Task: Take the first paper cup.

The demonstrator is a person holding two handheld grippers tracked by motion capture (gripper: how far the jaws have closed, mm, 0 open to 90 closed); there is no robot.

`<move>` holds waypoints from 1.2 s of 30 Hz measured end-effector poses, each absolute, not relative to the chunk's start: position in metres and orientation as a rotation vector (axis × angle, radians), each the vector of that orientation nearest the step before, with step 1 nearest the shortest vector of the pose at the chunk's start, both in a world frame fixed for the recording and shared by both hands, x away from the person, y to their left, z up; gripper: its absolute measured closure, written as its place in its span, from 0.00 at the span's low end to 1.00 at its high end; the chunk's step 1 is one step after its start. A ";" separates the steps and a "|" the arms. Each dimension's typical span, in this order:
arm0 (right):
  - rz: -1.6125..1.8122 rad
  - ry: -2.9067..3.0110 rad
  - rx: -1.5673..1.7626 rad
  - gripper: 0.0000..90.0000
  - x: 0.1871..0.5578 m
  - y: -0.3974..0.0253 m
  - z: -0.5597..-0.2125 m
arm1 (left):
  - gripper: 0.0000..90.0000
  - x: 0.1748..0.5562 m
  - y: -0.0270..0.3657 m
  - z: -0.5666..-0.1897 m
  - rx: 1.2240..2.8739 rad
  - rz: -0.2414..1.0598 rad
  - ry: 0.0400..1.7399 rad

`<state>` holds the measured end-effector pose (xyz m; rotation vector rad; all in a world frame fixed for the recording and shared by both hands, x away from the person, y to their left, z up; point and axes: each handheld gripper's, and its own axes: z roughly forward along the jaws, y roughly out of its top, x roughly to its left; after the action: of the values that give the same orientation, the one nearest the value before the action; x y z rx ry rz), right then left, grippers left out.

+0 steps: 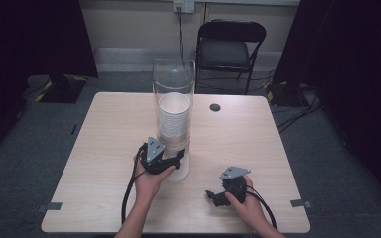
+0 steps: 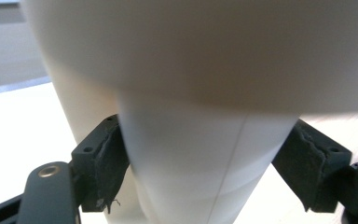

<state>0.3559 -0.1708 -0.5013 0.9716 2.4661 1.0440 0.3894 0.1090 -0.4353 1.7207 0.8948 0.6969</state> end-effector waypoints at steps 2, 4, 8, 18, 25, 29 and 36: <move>1.043 2.465 0.967 0.06 0.356 -0.171 -0.501 | 0.23 0.391 0.107 -0.429 1.697 0.697 0.905; 1.043 2.465 0.967 0.06 0.356 -0.171 -0.501 | 0.29 0.393 0.105 -0.429 1.709 0.684 0.932; 1.043 2.465 0.968 0.06 0.356 -0.171 -0.501 | 0.33 0.393 0.109 -0.435 1.715 0.689 0.882; 1.041 2.465 0.971 0.06 0.356 -0.171 -0.501 | 0.35 0.391 0.107 -0.440 1.698 0.730 0.867; 1.040 2.465 0.972 0.06 0.356 -0.171 -0.501 | 0.36 0.388 0.103 -0.440 1.711 0.762 0.884; 1.040 2.465 0.973 0.06 0.356 -0.171 -0.501 | 0.36 0.388 0.103 -0.440 1.724 0.761 0.889; 1.043 2.465 0.961 0.06 0.356 -0.171 -0.502 | 0.36 0.387 0.103 -0.443 1.699 0.760 0.889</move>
<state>0.3564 -0.1711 -0.5017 0.9613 2.4647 1.0427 0.3870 0.1030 -0.4428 1.6988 0.8885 0.7602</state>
